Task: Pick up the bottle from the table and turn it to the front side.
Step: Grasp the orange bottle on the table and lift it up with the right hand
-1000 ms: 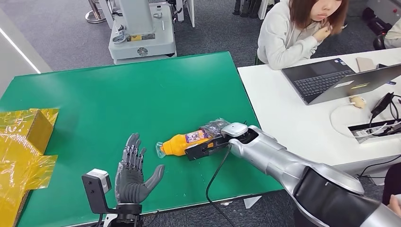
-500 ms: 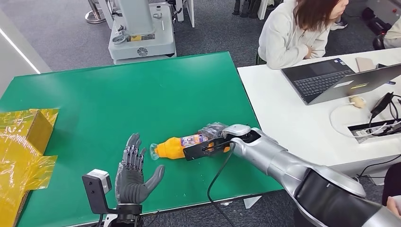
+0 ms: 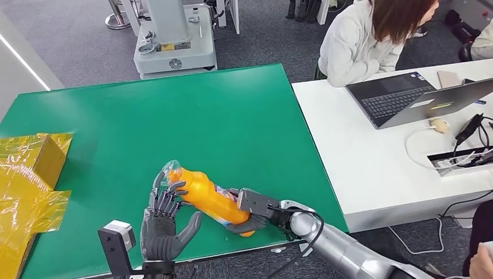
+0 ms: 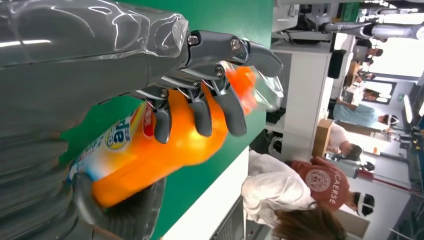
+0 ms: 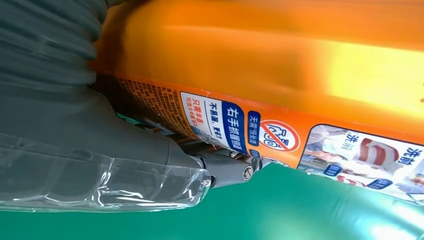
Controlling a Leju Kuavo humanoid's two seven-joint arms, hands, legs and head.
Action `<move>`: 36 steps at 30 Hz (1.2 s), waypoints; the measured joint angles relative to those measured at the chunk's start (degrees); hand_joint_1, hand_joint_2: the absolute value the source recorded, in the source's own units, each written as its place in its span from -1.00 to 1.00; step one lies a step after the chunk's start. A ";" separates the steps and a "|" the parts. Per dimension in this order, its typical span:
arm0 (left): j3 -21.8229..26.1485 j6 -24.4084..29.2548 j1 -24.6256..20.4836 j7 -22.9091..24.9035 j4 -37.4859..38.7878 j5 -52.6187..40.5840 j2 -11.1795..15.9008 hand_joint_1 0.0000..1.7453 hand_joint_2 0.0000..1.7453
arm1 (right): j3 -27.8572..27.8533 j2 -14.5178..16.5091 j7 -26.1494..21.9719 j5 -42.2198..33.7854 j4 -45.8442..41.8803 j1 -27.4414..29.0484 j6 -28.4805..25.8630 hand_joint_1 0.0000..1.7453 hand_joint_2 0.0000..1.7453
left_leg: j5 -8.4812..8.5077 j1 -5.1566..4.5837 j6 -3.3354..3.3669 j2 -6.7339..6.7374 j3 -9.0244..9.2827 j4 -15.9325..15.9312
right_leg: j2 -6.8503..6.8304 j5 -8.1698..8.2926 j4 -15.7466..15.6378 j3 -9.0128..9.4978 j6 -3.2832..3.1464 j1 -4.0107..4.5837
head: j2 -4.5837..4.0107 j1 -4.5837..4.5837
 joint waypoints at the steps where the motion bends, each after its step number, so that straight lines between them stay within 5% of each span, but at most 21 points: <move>1: 0.00 0.08 0.09 -0.01 -0.02 -0.02 0.01 -1.00 1.00 | -0.49 0.10 -0.05 -0.26 -0.42 0.73 -0.09 1.00 1.00 | 0.00 0.00 0.00 0.00 0.00 0.00 | 0.00 0.00 0.00 0.00 0.00 0.00 | 0.00 -0.01; 23: 0.01 -0.01 -0.21 0.05 -0.96 2.43 0.41 -1.00 1.00 | -7.41 2.64 -1.71 -6.70 -2.29 7.15 -4.36 1.00 1.00 | 0.01 0.00 0.00 0.00 -0.04 0.00 | -0.01 0.00 0.01 -0.04 0.00 0.00 | 0.00 0.00; 36: -1.02 -11.43 -15.54 6.61 4.40 2.96 3.26 -1.00 1.00 | -8.77 5.49 -5.24 -4.38 -8.04 2.01 -6.60 1.00 1.00 | 0.23 0.00 -0.05 -0.01 -0.03 0.01 | -0.01 0.11 0.08 -0.05 -0.05 0.00 | 0.00 0.00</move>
